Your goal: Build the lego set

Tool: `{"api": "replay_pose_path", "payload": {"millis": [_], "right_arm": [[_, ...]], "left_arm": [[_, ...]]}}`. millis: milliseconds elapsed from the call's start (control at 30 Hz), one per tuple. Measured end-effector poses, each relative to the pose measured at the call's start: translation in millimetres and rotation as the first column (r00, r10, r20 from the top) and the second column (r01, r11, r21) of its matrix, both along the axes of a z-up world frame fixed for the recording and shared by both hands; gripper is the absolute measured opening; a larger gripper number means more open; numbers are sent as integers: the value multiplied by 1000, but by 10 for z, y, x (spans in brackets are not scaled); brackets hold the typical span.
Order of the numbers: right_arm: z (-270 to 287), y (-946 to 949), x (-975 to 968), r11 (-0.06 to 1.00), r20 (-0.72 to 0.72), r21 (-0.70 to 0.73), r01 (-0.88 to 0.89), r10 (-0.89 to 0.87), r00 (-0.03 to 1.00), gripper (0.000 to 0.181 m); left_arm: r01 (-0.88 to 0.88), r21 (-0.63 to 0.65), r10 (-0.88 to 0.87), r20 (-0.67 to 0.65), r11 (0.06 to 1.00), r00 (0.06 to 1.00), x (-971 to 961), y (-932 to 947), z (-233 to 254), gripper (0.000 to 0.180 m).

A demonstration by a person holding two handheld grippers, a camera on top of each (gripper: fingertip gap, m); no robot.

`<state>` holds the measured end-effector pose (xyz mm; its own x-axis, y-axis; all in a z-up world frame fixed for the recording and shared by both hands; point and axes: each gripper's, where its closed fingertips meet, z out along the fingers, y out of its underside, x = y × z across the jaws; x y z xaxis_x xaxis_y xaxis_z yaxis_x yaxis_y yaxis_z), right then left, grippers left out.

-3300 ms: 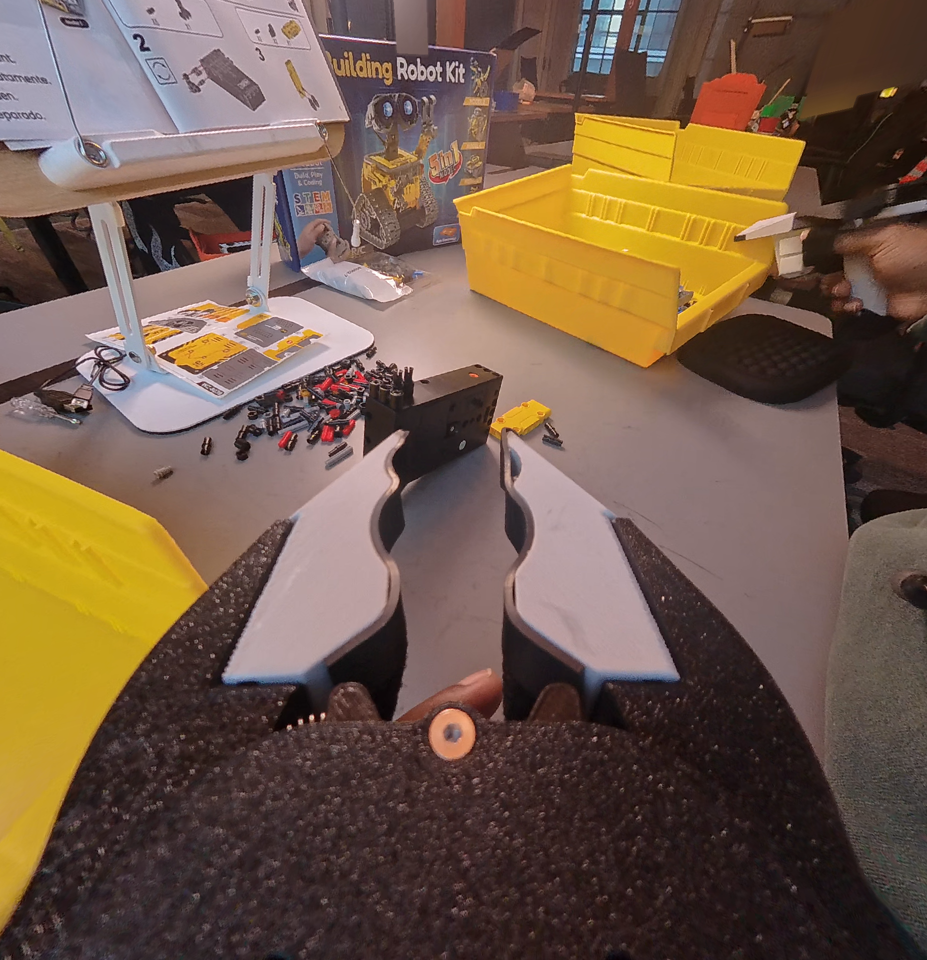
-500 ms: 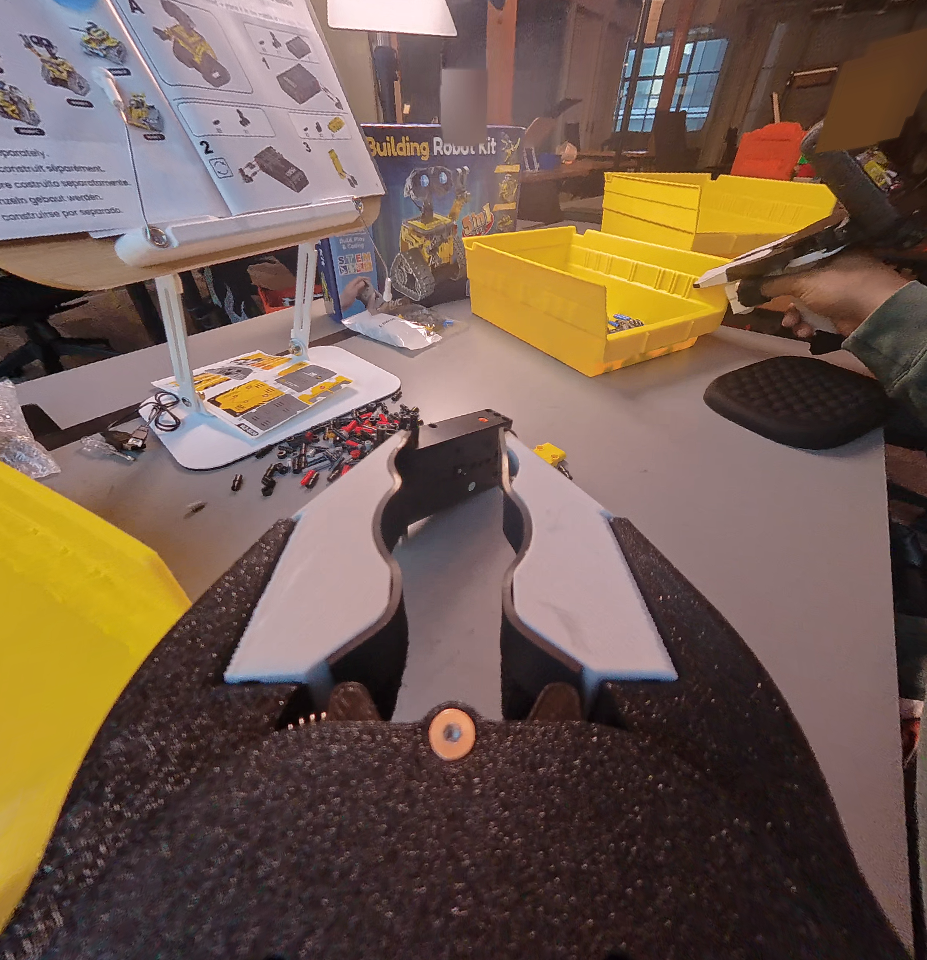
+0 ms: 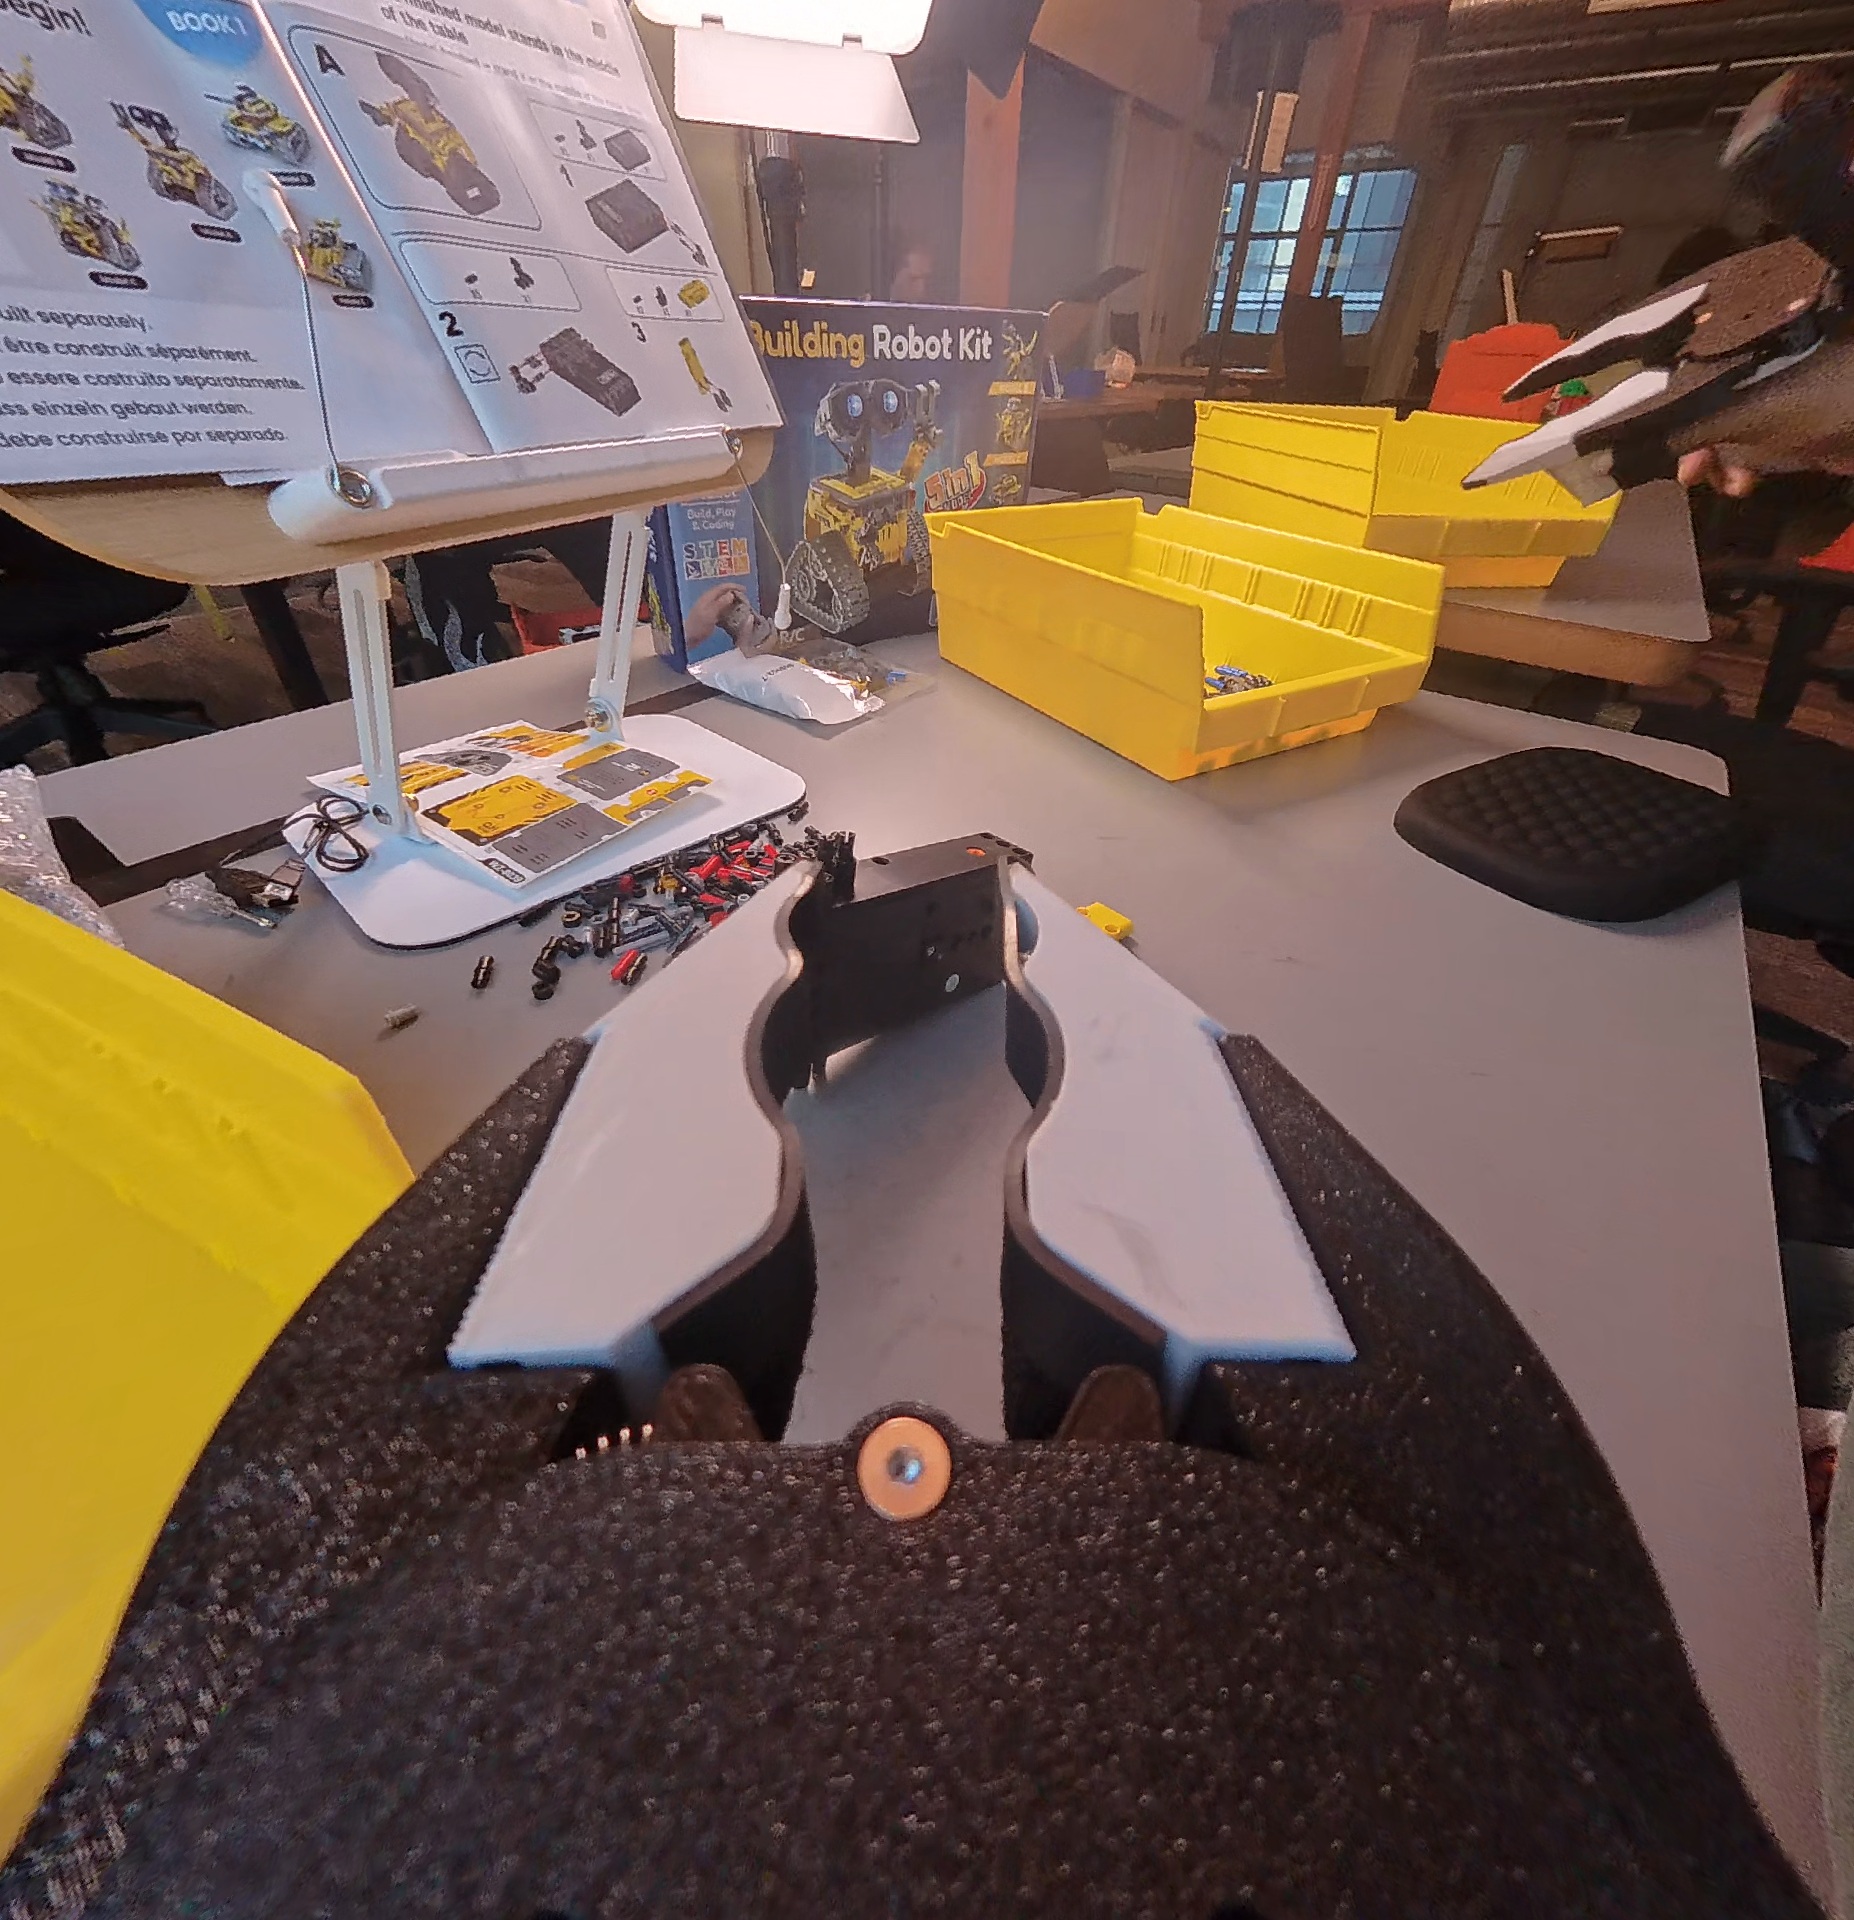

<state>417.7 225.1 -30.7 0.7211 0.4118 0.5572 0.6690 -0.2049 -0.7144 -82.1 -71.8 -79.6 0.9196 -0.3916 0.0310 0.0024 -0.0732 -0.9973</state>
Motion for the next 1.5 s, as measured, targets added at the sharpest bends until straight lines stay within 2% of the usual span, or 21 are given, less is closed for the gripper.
{"api": "replay_pose_path", "payload": {"millis": [67,167,200,233,267,300,433,700,900,967,1167,1200,1367,1500], "right_arm": [[-227,251,242,991,137,-130,-14,32,990,77],[-582,478,410,957,289,-289,-23,110,951,82],[-709,521,454,943,327,-332,-12,127,937,79],[-816,574,511,935,365,-356,5,134,921,69],[-893,556,452,919,343,-393,-39,186,921,48],[-908,561,401,919,329,-391,-55,196,924,31],[-812,347,275,928,383,-367,-63,212,899,29],[-158,-1176,-245,941,300,-310,-134,230,926,27],[136,-2547,-835,909,333,-308,-280,378,864,28],[71,-2915,-1083,869,328,-341,-360,468,821,28],[-351,-3700,-1861,688,155,-401,-605,702,695,27],[-448,-3759,-1958,670,166,-400,-625,724,670,28],[-947,-3724,-2376,658,257,-381,-650,751,609,27],[-1179,-3560,-2722,679,279,-335,-653,734,619,29]], "left_arm": [[-5,6,6,-10,1000,1000,11,2,2,32],[-15,19,16,-18,1000,1000,41,-13,34,32],[-19,22,19,-23,1000,1000,48,-20,43,32],[-23,23,23,-31,999,999,51,-28,50,32],[-27,24,28,-43,999,999,52,-37,57,32],[-31,25,32,-56,999,998,53,-51,63,32],[-35,26,37,-91,999,995,45,-97,97,32],[26,39,-23,-72,999,997,161,-89,131,32],[90,71,-83,-90,993,992,350,-165,208,32],[107,83,-99,-96,991,990,404,-194,245,32],[150,126,-132,-136,981,982,595,-358,371,32],[153,130,-135,-138,980,981,618,-380,380,32],[169,138,-149,-143,976,978,737,-480,406,32],[171,118,-150,-169,978,974,795,-505,354,32]]}}
